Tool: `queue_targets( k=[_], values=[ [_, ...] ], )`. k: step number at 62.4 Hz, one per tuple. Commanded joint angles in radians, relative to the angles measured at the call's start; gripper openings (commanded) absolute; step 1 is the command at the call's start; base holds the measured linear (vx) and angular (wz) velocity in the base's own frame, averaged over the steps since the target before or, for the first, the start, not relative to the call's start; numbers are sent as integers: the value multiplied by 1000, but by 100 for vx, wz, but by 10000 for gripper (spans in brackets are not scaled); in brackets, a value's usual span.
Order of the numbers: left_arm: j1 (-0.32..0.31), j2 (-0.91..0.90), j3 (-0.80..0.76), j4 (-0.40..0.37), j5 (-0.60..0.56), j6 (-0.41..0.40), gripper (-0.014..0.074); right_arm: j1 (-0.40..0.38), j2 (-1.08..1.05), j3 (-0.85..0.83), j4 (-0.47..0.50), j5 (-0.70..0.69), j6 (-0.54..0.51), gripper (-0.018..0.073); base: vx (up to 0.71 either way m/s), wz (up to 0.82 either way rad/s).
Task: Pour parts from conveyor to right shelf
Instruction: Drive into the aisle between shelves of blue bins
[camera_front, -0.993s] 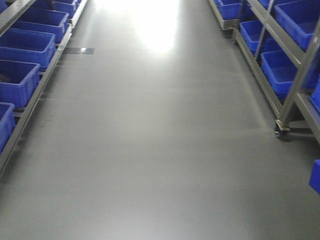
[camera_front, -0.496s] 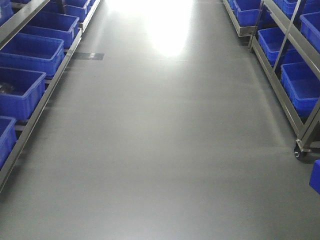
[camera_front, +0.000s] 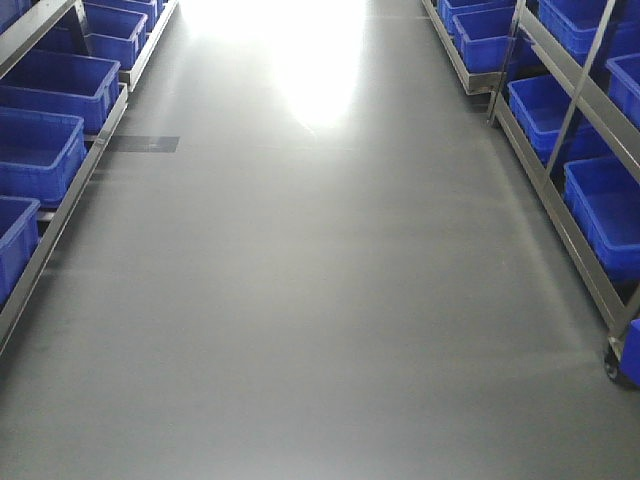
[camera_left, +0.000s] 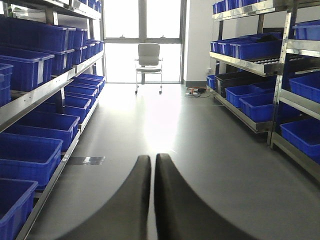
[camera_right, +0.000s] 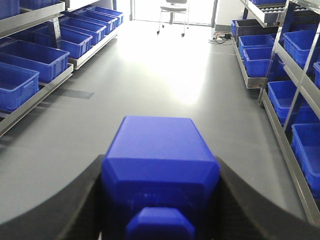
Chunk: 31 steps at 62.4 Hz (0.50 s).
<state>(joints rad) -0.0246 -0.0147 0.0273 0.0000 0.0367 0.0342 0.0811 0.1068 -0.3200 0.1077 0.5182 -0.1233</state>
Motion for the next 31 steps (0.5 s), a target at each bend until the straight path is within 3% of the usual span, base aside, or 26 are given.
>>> queue_targets(
  k=[1, 31],
  values=[
    [-2, -13, 31, 0, -77, -9, -6, -6, 12, -26, 5, -78, -6, -5, 61, -2],
    [-2, -13, 31, 0, -77, -9, -6, -6, 12, -26, 4, -77, -6, -5, 66, 8]
  ],
)
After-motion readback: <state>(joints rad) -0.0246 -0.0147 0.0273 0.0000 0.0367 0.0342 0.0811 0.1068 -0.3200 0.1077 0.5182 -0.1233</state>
